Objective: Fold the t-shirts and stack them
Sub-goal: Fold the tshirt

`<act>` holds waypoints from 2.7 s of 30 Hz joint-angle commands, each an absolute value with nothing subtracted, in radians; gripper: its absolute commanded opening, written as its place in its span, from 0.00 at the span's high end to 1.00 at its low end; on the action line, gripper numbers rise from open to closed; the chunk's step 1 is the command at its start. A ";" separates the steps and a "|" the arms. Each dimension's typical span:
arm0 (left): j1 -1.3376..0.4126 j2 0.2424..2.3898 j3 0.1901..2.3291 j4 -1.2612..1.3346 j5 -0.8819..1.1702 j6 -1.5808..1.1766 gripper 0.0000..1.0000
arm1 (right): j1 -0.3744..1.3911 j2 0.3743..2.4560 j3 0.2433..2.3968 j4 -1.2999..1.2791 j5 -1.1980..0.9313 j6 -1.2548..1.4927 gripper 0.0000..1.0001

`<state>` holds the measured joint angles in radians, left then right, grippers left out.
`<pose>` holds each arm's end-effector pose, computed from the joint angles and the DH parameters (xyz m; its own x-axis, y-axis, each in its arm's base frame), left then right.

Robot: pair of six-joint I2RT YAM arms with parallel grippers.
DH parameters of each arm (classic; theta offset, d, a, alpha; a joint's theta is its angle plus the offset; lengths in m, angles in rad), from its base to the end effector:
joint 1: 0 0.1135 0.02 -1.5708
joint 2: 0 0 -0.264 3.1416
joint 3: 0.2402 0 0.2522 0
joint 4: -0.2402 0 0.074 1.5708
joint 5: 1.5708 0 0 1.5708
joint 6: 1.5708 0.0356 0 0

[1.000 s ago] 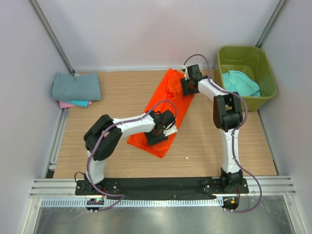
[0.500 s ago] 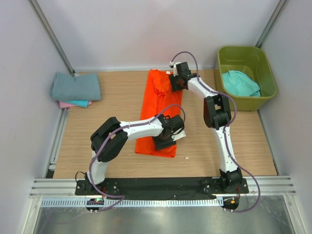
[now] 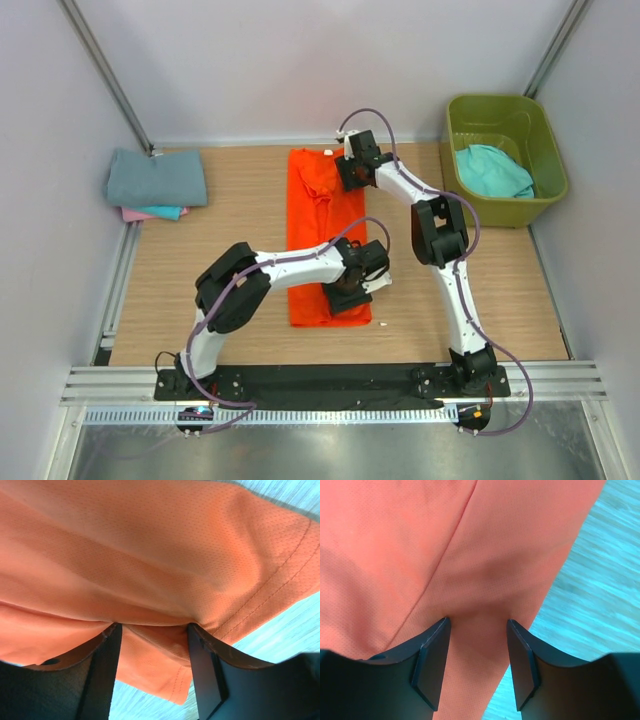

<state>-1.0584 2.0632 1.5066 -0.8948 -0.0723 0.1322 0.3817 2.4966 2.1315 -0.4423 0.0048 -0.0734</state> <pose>0.1971 -0.3452 0.1589 -0.3685 0.9233 -0.1086 0.9217 0.3781 0.0868 0.5170 0.2073 0.1616 -0.6416 -0.3365 -0.6893 -0.4176 0.9070 -0.0542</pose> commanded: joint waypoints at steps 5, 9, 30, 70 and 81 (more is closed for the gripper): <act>-1.069 1.748 1.531 -0.942 -0.129 0.140 0.20 | 0.354 2.079 1.994 -0.433 0.092 -0.029 0.42; -1.036 1.645 1.704 -1.025 -0.101 0.152 0.01 | 0.359 1.840 1.835 -0.449 0.019 0.021 0.29; -0.275 1.365 0.973 -0.786 0.558 -0.684 0.26 | 0.249 1.247 0.783 -0.485 -0.535 0.676 0.24; -0.376 1.634 0.741 -0.446 0.623 -0.851 0.49 | 0.399 1.476 0.546 -0.239 -0.604 0.821 0.39; -0.400 1.629 0.742 -0.436 0.623 -0.850 0.94 | 0.400 1.459 0.522 -0.219 -0.607 0.801 0.78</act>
